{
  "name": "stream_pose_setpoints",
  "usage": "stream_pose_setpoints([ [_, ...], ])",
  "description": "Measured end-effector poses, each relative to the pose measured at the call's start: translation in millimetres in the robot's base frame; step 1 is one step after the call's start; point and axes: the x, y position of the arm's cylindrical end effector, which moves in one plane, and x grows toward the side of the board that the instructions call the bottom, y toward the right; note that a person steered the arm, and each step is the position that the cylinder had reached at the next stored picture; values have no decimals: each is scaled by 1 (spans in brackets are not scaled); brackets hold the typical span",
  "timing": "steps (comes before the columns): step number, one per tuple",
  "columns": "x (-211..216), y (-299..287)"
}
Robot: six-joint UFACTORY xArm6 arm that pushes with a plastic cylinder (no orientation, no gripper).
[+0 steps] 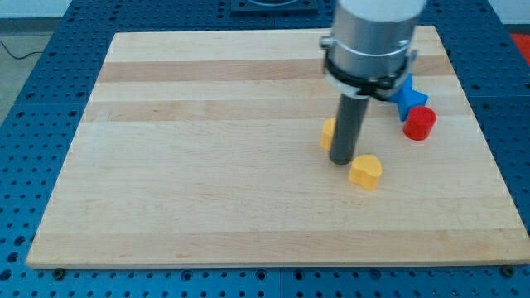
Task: Push the yellow heart to the bottom left of the yellow hexagon
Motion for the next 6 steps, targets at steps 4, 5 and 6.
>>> stream_pose_setpoints([
  [4,4,147],
  [5,17,109],
  [6,23,42],
])
